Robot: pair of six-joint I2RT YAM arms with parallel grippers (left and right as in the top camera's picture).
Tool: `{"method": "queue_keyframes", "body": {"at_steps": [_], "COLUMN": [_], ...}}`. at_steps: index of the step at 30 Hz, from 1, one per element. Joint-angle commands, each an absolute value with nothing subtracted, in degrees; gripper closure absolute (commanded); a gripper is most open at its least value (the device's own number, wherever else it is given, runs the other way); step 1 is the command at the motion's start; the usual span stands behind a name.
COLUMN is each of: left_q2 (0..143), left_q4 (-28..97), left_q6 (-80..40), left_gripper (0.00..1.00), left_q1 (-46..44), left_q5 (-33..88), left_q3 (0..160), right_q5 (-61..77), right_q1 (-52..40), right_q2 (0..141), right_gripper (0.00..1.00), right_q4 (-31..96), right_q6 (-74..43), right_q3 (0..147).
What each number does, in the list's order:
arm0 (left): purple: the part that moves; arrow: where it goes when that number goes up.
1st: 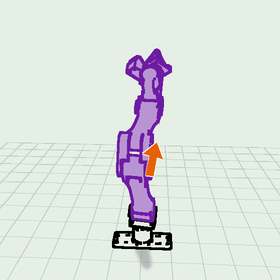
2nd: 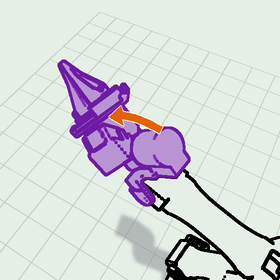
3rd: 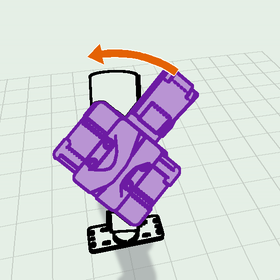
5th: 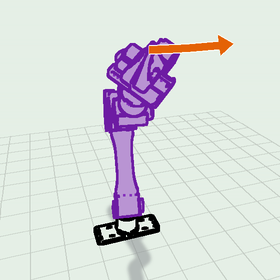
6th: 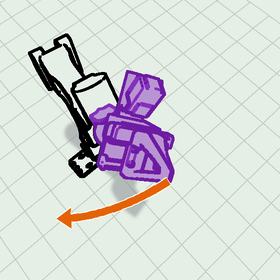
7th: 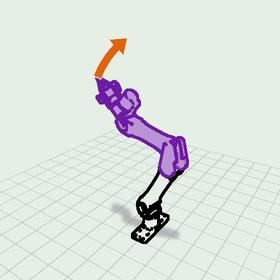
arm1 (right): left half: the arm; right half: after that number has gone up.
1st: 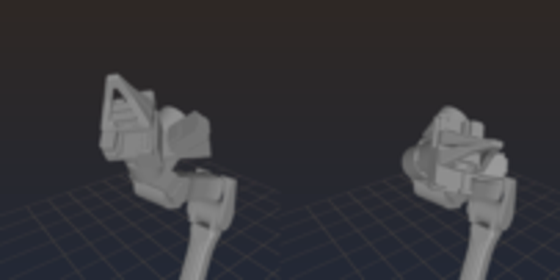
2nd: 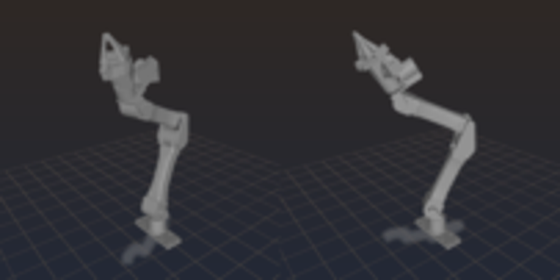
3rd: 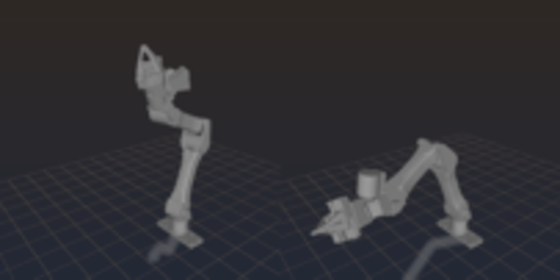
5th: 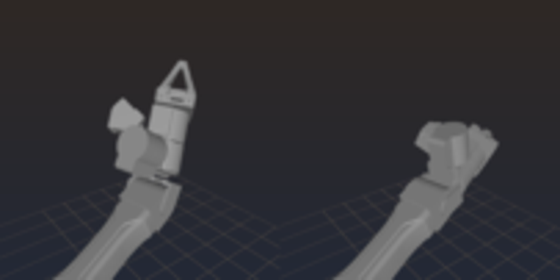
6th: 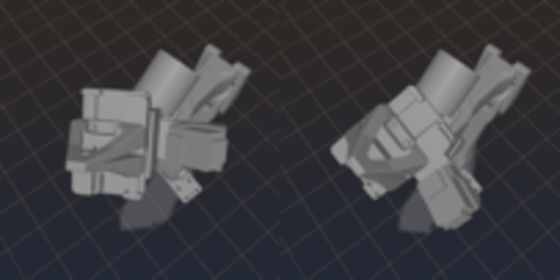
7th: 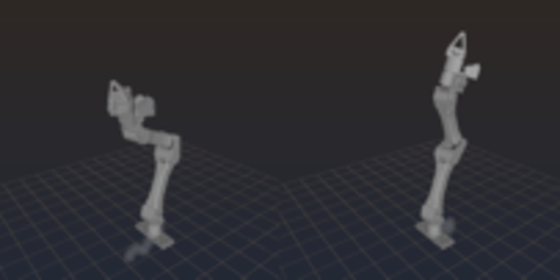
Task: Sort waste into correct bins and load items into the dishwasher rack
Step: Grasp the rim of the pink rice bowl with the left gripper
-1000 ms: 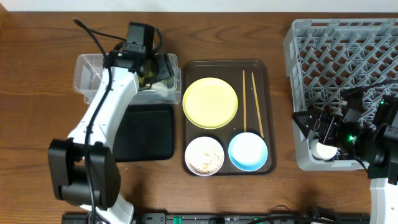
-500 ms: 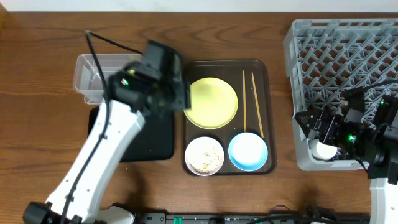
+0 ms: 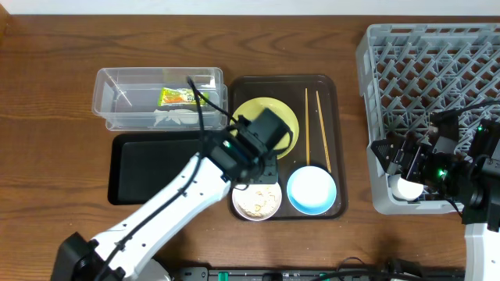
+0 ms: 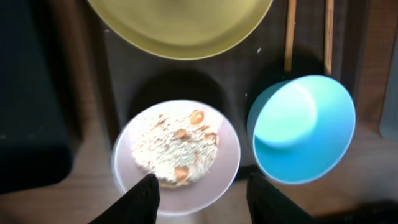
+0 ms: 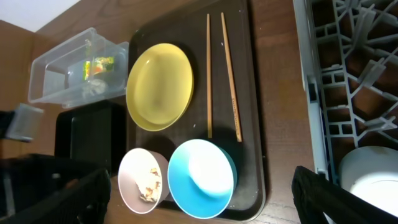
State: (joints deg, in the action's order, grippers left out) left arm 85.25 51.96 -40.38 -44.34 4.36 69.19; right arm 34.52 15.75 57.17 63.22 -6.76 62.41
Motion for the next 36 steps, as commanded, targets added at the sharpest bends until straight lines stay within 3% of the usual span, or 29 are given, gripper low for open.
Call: {"method": "queue_keyframes", "body": {"at_steps": [1,12,25,30,36], "left_q2": [85.8,88.3,98.3,98.5,98.8], "left_q4": [48.6,43.5,39.4,38.9,38.4], "left_q6": [-43.2,-40.6,-40.5,-40.3,-40.3], "left_gripper": [0.55,0.62,0.63,0.75,0.76], "left_q1": [-46.2,-52.6,-52.8,-52.9,-52.9], "left_q5": [5.5,4.8,6.5,6.5,6.4], "left_q3": [65.6,60.4,60.2,60.2,60.2], "right_q5": [34.5,34.5,34.5,34.5,34.5], "right_q1": [15.3,15.3,15.3,15.3,15.3], "right_q2": [57.0,57.0,57.0,57.0,57.0], "right_gripper": [0.09,0.09,0.09,0.09,0.09], "right_q4": [63.6,63.9,63.9,63.9,63.9], "right_q6": [-6.8,-6.8,-6.8,-6.8,-6.8], "right_q3": [63.0,63.0,63.0,63.0,63.0]}}
